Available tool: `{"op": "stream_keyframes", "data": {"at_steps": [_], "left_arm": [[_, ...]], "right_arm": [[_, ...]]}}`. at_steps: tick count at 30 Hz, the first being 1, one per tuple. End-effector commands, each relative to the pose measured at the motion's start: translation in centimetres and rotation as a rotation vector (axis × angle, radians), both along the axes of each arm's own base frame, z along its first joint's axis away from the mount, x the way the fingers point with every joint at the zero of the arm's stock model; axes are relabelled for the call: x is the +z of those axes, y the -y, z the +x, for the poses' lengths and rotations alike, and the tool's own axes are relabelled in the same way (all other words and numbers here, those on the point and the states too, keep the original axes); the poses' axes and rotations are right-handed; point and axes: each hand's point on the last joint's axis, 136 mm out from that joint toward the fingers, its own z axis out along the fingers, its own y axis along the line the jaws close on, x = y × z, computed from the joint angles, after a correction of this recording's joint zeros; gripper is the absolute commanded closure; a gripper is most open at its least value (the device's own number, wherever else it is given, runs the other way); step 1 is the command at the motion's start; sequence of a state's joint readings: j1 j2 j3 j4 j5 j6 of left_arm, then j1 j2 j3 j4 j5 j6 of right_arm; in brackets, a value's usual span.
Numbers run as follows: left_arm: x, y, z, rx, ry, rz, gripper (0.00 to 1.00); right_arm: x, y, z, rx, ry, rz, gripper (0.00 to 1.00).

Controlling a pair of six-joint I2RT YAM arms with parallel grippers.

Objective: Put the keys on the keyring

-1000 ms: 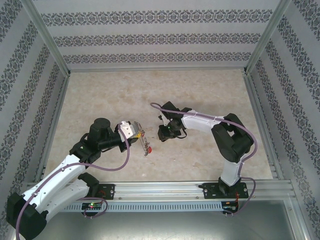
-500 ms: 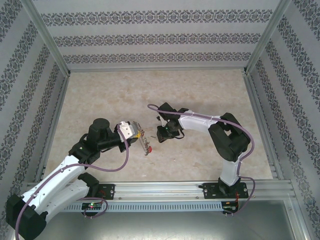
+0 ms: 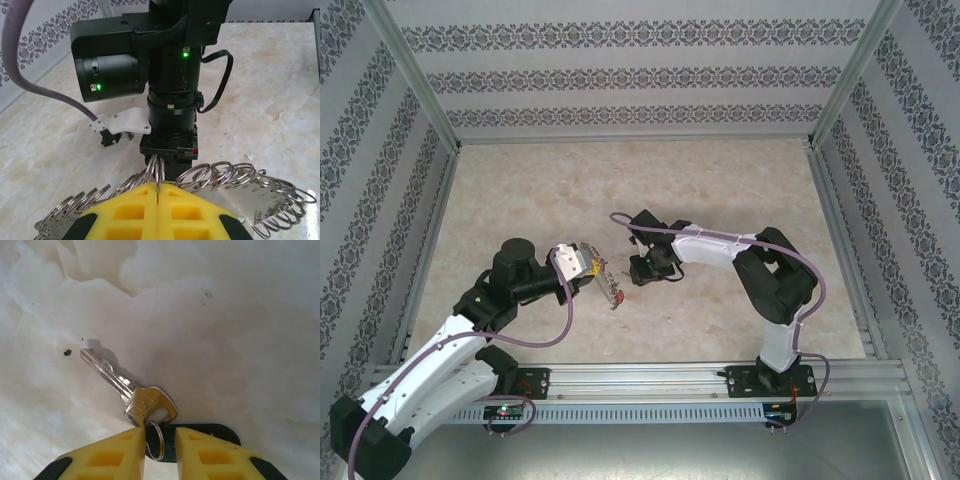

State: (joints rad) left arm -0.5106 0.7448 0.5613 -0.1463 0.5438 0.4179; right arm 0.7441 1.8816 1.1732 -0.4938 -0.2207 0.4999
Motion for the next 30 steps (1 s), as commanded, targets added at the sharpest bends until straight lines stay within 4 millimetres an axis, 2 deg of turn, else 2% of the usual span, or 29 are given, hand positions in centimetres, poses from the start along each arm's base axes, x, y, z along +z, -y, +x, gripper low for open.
{"op": "stream_keyframes", "data": {"at_steps": [1,7,24,27,30], "left_arm": [[1.0,0.3,-0.2,-0.014,0.041,-0.028,1.00],[1.2,0.3,-0.3,-0.011,0.040,-0.035,1.00],[0.9,-0.3,-0.5,0.022,0.024,-0.045,1.00],[1.1,-0.2,-0.3,0.024,0.026,-0.046,1.00],[1.0,-0.2,-0.1,0.025,0.023,-0.039,1.00]], "right_arm": [[-0.7,0.3,0.0,-0.012,0.006,-0.038,0.78],[-0.1,0.0,0.2,-0.002,0.023,-0.028,0.86],[1.3,-0.4,1.0,-0.010,0.044,0.025,0.94],[1.8,0.0,1.1,-0.001,0.069,0.002,0.94],[1.9,1.2,1.6,-0.004,0.097,-0.066,0.94]]}}
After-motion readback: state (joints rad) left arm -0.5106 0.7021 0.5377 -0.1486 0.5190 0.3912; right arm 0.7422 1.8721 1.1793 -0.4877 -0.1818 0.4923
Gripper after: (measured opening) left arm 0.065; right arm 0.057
